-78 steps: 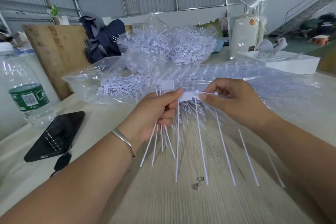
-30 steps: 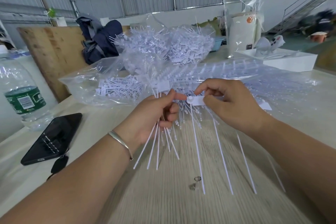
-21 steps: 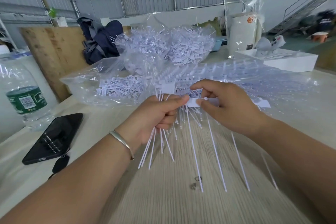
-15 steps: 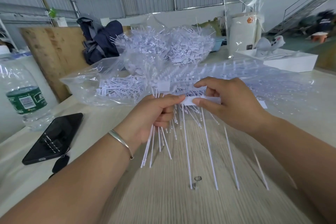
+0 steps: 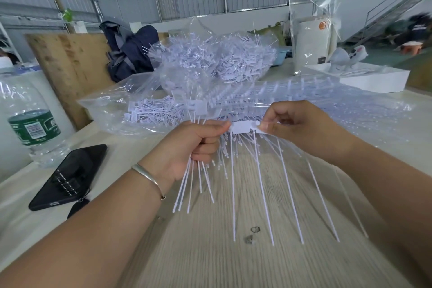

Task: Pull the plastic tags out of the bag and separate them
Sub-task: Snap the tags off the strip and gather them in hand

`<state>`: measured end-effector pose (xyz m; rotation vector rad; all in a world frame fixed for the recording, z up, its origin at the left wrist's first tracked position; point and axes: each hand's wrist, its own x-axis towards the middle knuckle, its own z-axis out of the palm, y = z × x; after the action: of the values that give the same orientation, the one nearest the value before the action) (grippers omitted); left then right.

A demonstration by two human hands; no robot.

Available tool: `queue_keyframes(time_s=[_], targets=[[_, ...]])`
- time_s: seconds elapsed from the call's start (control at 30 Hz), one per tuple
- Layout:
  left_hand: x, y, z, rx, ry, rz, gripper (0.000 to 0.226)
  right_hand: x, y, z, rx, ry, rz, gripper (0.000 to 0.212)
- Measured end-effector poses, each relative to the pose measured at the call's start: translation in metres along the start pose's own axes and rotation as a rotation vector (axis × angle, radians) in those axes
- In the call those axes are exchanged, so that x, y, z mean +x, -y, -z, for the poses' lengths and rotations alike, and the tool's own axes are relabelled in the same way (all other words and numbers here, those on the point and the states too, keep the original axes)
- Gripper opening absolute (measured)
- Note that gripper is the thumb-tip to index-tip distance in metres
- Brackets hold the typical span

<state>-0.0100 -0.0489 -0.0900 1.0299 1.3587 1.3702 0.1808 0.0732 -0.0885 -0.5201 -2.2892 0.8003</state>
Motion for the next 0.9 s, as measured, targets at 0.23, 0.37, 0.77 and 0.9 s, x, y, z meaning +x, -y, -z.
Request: queue_keyframes(time_s=[0.23, 0.37, 0.77, 0.9], targets=[[0.0, 0.002, -0.003, 0.009, 0.033, 0.084, 0.022, -0.002, -0.002, -0.001, 0.214, 0.123, 0.012, 0.014], [0.002, 0.012, -0.013, 0.012, 0.098, 0.117, 0.04, -0.003, 0.007, -0.015, 0.247, 0.166, 0.074, 0.018], [-0.002, 0.002, -0.015, -0.191, 0.209, 0.096, 0.032, -0.001, 0.01, -0.009, 0.227, -0.099, 0.145, 0.01], [-0.003, 0.001, -0.016, -0.158, 0.173, 0.04, 0.012, -0.002, 0.01, -0.01, 0.218, -0.071, 0.131, 0.004]])
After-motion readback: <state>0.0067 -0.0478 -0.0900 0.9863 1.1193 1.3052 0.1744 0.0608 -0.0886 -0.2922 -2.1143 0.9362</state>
